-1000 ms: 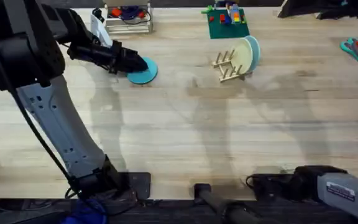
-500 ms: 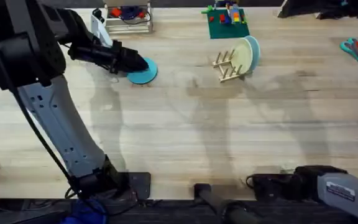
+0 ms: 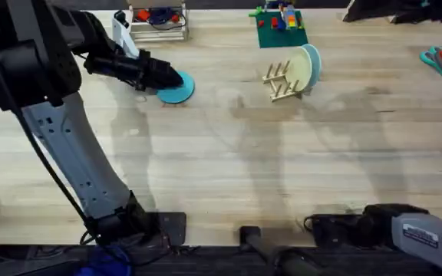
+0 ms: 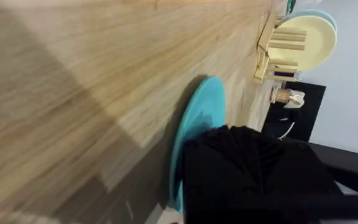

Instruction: Pick up the plates from the table one by one and place each into a slot on the dish rack.

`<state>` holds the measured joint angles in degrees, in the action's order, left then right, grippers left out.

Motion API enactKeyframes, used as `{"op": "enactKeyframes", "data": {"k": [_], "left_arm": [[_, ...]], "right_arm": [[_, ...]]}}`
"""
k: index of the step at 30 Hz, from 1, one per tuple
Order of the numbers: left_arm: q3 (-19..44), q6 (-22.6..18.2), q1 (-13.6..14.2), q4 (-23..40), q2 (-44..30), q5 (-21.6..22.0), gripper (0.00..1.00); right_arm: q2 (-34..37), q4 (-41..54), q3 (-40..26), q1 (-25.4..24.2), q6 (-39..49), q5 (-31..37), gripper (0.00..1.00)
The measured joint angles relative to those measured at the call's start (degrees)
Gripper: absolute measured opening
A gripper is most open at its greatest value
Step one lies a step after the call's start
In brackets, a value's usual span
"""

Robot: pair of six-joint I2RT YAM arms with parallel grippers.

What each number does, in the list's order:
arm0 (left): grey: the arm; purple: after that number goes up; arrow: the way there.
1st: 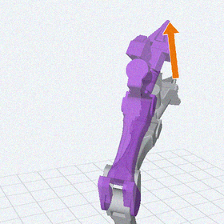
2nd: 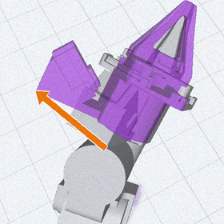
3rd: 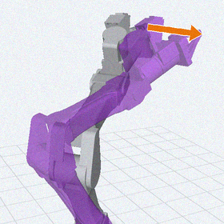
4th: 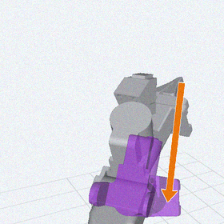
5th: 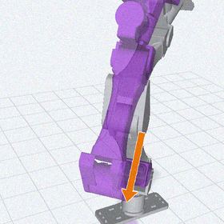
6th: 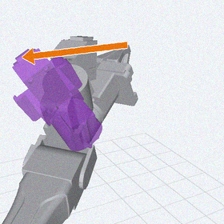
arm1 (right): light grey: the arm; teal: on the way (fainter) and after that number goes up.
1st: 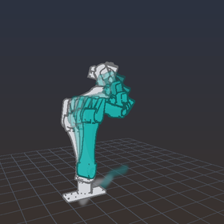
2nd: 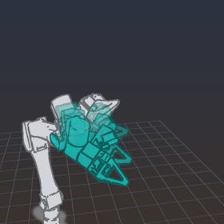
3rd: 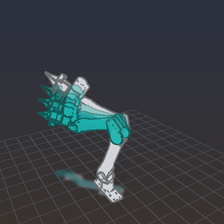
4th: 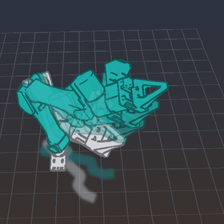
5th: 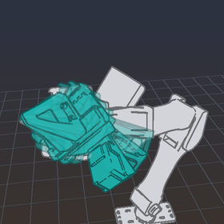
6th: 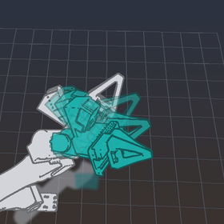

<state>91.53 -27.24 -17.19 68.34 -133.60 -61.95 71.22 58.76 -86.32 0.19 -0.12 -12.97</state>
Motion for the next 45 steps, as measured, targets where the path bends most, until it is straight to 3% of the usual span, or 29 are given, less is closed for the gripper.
{"op": "enactKeyframes", "data": {"k": [15,21,32,37,38,45], "left_arm": [[0.2,-0.1,0.0,1.1,0.0,0.3,0.038],[2.7,-1.2,0.0,5.1,-1.1,1.8,0.037],[14.8,-6.8,0.0,20.4,-2.1,3.3,0.038],[22.1,-8.8,0.0,27.7,-2.1,3.3,0.038],[26.2,-8.7,0.0,28.7,-2.1,3.8,0.038],[28.2,-6.9,0.0,28.8,-0.3,7.6,0.038]], "right_arm": [[0.0,0.0,0.0,0.0,0.0,0.0,0.995],[0.0,0.0,0.0,0.0,0.0,0.0,0.995],[0.0,0.0,0.0,0.0,0.0,0.0,0.995],[0.0,0.0,0.0,0.0,0.0,0.0,0.995],[0.0,0.0,0.0,0.0,0.0,0.0,0.995],[0.0,0.0,0.0,0.0,0.0,0.0,0.995]]}}
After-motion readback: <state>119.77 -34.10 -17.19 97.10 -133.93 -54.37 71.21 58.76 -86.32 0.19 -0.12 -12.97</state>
